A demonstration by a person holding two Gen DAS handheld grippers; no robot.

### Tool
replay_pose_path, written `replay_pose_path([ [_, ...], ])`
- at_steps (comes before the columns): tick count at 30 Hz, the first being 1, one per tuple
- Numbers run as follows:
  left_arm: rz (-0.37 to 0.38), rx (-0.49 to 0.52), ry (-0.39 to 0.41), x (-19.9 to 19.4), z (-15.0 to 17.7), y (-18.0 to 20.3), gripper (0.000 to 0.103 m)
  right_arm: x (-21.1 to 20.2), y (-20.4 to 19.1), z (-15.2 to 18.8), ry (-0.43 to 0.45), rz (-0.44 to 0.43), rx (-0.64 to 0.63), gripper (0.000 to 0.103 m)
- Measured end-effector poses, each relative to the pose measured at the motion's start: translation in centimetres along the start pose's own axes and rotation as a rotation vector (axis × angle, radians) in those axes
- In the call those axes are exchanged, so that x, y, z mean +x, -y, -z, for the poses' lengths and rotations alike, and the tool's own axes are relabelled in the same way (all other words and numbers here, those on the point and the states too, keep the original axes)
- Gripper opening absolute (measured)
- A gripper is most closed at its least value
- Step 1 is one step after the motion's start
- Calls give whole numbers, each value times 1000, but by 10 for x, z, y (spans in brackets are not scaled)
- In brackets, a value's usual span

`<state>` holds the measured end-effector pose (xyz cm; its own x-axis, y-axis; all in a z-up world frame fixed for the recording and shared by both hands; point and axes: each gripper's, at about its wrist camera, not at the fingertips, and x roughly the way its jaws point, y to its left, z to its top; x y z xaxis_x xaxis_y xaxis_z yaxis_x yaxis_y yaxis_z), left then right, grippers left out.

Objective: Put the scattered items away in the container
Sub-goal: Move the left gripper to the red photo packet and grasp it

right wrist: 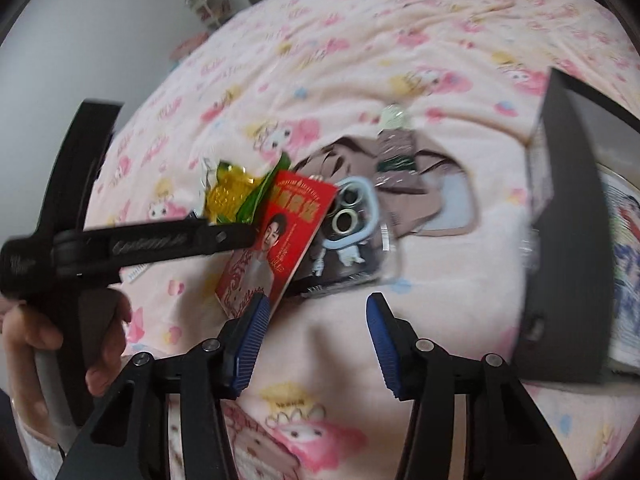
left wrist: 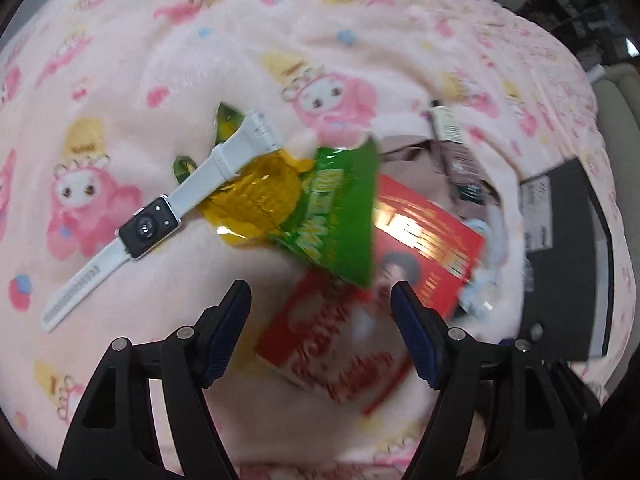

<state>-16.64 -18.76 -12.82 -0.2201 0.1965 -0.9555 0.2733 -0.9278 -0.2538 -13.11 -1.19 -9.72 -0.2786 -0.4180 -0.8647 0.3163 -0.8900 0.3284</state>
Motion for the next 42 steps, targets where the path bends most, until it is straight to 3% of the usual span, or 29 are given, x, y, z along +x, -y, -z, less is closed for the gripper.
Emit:
replay_pose_path([
  [3, 23, -66, -13, 17, -6, -12, 81, 24, -5, -3, -45, 5, -3, 47],
  [5, 70, -88, -21, 16, -8, -16, 75, 38, -3, -4, -65, -36, 14, 47],
  [7, 105, -71, -31, 14, -4, -12, 61, 48, 1, -3, -98, -78, 40, 32],
  [8, 118, -43, -34, 11, 2, -6, 57, 48, 4, -1, -102, -103, 51, 29],
  [9, 131, -25, -35, 8, 7, -1, 49, 44, 6, 2, -90, -128, 60, 21],
  [10, 148, -8, -43, 5, 12, 5, 46, 39, 8, 4, -73, -143, 62, 13],
  [14, 204, 122, -53, -2, 44, 44, 53, 8, 18, 22, -10, -162, 73, 13],
  [15, 213, 144, -44, -2, 50, 51, 58, 3, 21, 25, -11, -153, 75, 13],
  [17, 254, 171, -40, -5, 61, 61, 58, -3, 27, 32, -18, -142, 83, 13],
  [19, 243, 131, 5, -13, 56, 55, 58, -11, 33, 40, -17, -124, 84, 13],
  [21, 209, 14, 72, -22, 47, 33, 57, -15, 35, 44, -16, -121, 78, 13],
  [24, 160, -194, 90, -19, 40, -3, 58, -16, 32, 43, -19, -126, 67, 16],
  [26, 97, -284, 81, -12, 36, -18, 61, -12, 26, 39, -19, -128, 59, 25],
  [27, 79, -294, 69, -6, 32, -20, 62, -8, 21, 37, -24, -124, 51, 34],
  [28, 78, -293, 56, -2, 29, -20, 65, -4, 18, 36, -27, -118, 46, 41],
  [32, 153, -291, 40, 6, 26, -19, 70, 26, 5, 27, -44, -141, 33, 41],
  [36, 225, -217, 10, 4, 27, -7, 65, 31, 6, 26, -18, -158, 58, 19],
  [42, 221, -21, 23, -10, 59, 26, 50, 0, 33, 45, 23, -144, 116, 14],
])
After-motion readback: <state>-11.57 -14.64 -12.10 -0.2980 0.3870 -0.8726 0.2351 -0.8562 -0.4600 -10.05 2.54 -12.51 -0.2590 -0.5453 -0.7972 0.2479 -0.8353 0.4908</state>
